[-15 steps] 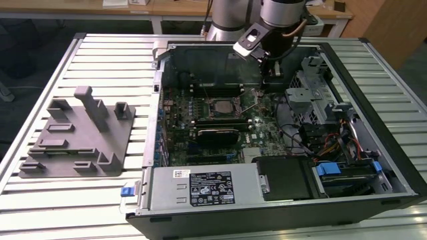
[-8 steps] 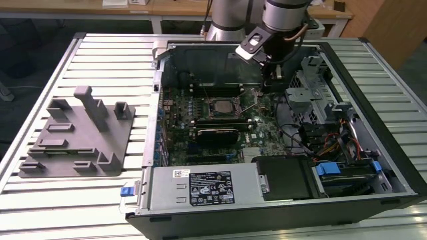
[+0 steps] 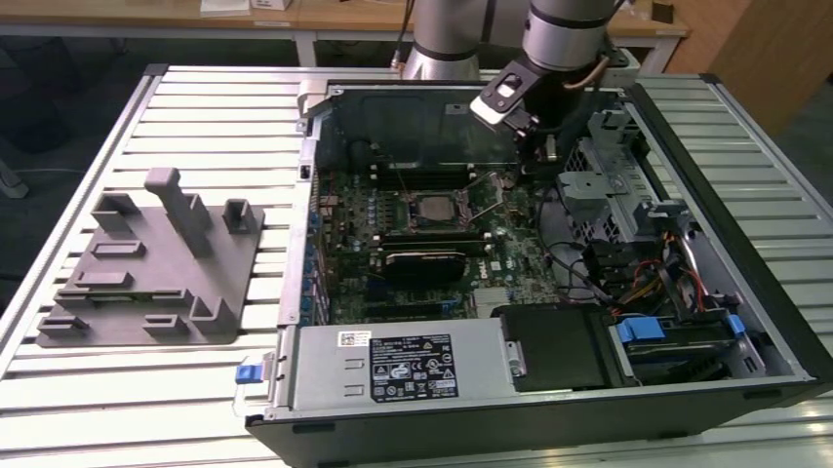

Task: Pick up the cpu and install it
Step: 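Close the cpu cover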

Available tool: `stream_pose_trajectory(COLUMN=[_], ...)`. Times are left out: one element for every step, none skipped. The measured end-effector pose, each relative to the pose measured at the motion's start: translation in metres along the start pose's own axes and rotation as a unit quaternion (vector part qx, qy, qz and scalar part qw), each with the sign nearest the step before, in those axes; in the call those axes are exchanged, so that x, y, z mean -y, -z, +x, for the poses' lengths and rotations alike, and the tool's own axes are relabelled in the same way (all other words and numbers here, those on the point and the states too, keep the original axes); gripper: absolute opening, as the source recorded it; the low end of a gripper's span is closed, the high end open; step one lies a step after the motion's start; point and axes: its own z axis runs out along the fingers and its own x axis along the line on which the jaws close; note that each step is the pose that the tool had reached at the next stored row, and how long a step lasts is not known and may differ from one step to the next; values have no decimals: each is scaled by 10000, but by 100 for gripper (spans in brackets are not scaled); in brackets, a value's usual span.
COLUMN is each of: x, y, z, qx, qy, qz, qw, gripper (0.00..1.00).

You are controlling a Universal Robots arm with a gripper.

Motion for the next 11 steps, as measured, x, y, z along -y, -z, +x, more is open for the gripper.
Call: stream_pose_trajectory(x=[-8, -13, -15, -15, -14, -13, -13, -13, -13, -13, -13], y=[-15, -33, -51, -69, -87, -105, -120, -125, -124, -125, -125], z=[0, 1, 1, 1, 2, 2, 3, 3, 3, 3, 3], qx=[0, -1, 0, -1, -1, -1, -2, -1, 0, 0, 0], qy=[0, 0, 1, 1, 1, 1, 1, 1, 1, 1, 1], qz=[11, 21, 29, 36, 43, 50, 57, 57, 58, 58, 58], qw=[10000, 10000, 10000, 10000, 10000, 10000, 10000, 10000, 10000, 10000, 10000], gripper=[11, 11, 11, 11, 11, 11, 11, 11, 11, 11, 11])
